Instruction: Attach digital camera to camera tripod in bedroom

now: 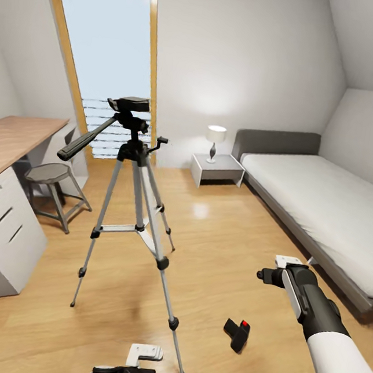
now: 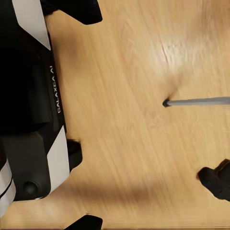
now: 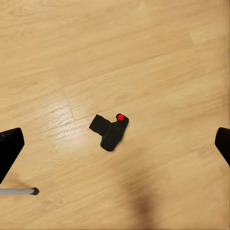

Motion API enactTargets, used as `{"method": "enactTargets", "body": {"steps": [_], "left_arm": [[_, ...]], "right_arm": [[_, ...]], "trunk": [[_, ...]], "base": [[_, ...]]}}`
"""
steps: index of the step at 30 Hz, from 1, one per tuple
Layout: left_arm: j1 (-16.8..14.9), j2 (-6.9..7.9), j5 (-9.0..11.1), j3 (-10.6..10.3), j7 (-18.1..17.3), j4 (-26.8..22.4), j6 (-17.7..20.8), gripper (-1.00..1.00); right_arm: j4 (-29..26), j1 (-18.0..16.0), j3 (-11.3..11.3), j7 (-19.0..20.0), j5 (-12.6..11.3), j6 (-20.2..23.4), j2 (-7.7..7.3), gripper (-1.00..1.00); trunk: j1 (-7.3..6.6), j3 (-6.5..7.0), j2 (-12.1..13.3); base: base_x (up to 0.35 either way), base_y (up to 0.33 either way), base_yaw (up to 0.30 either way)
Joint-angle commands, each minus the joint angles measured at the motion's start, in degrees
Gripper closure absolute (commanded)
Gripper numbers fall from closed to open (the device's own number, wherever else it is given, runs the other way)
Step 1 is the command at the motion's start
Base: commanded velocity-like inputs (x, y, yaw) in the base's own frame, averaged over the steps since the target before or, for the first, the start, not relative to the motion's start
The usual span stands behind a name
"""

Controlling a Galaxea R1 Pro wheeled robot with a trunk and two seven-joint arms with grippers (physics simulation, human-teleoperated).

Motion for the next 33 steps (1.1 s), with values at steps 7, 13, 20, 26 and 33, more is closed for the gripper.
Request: {"method": "enactTargets", "body": {"steps": [7,13,20,26,33], "left_arm": [[0.0,0.05,0.6,-0.1,0.6,-0.1,0.0,-1.0],[0.0,0.08,0.6,-0.1,0.6,-0.1,0.0,-1.0],[0.0,0.18,0.6,-0.8,0.6,-0.1,-0.1,-1.0],[0.0,0.31,0.7,-1.1,0.6,-0.1,-0.1,-1.0],[0.0,0.4,0.7,-1.3,0.6,-0.1,-0.1,-1.0]], "right_arm": [[-0.1,0.0,0.0,0.1,-0.3,0.6,0.15,-1.0],[-0.1,0.0,0.0,0.1,-0.3,0.6,0.25,-1.0],[-0.2,0.2,0.2,0.1,-0.3,0.6,0.28,-1.0],[-1.3,0.5,0.4,0.1,-0.3,0.6,0.36,-1.0],[-2.7,0.8,0.3,0.1,-0.3,0.7,1.18,-1.0]], "trunk": [[0.0,-0.39,0.0],[0.0,-0.67,0.0],[0.0,-0.9,0.0],[0.0,-0.97,0.0],[0.0,-0.7,0.0]], "base": [[0.012,-0.315,-0.134],[0.062,-0.334,-0.124],[0.089,-0.337,-0.092],[0.142,-0.321,-0.035],[0.205,-0.278,-0.011]]}}
